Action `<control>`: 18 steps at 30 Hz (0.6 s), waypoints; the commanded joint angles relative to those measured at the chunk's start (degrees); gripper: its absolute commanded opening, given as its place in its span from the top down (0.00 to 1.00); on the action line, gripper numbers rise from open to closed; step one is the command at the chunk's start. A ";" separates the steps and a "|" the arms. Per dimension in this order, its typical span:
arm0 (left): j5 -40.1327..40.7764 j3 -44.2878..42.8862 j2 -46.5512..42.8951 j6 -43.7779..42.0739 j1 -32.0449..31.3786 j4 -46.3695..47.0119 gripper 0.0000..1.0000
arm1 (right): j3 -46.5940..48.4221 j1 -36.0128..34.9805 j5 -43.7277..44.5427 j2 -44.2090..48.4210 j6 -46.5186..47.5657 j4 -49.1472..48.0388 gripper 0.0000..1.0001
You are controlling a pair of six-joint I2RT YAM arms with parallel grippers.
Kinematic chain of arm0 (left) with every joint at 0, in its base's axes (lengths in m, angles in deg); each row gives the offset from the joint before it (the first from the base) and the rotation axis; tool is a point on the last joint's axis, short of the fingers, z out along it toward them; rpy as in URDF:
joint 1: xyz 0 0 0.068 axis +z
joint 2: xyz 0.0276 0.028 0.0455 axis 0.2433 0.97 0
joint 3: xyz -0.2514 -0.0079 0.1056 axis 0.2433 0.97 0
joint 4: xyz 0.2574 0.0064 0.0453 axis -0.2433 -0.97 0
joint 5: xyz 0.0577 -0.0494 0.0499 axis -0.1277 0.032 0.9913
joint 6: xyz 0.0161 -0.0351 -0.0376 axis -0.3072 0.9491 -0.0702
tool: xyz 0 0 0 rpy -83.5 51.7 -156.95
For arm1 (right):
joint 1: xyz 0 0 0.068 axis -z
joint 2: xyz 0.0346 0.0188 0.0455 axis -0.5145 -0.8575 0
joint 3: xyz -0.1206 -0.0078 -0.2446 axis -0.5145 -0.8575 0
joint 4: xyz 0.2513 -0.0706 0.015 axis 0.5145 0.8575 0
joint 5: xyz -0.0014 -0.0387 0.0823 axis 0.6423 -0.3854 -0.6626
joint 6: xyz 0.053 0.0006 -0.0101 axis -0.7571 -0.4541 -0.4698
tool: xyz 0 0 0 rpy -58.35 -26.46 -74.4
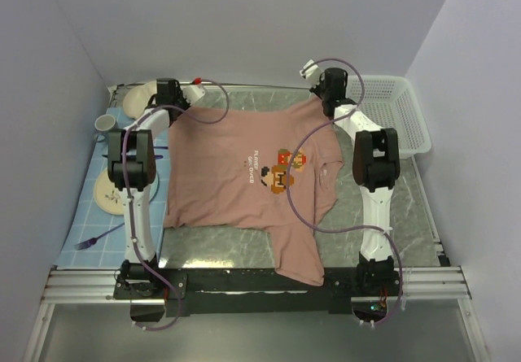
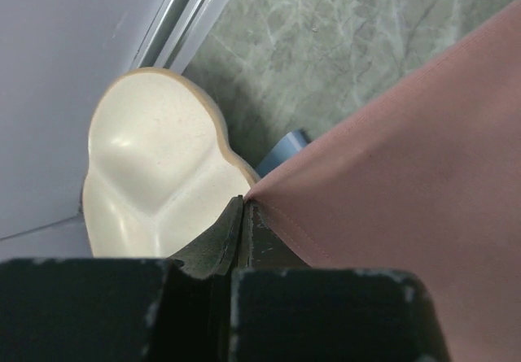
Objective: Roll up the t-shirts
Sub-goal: Flatten out the T-shirt at the center of the board.
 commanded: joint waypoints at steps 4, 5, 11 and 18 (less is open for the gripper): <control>1.19 -3.89 2.53 1.26 -0.90 3.04 0.99 | 1.30 0.21 4.20 0.01 -0.84 -4.61 1.00; 1.19 -4.50 2.97 1.87 -1.08 3.13 0.99 | 1.21 0.12 4.20 0.01 -1.02 -4.35 1.00; 1.19 -5.73 4.47 1.97 -2.31 6.82 0.99 | 1.82 0.47 6.74 -1.13 -0.59 -5.40 1.00; 3.56 -9.69 7.89 1.09 -2.84 6.65 0.99 | 3.50 0.92 6.66 -2.88 0.99 -5.05 1.00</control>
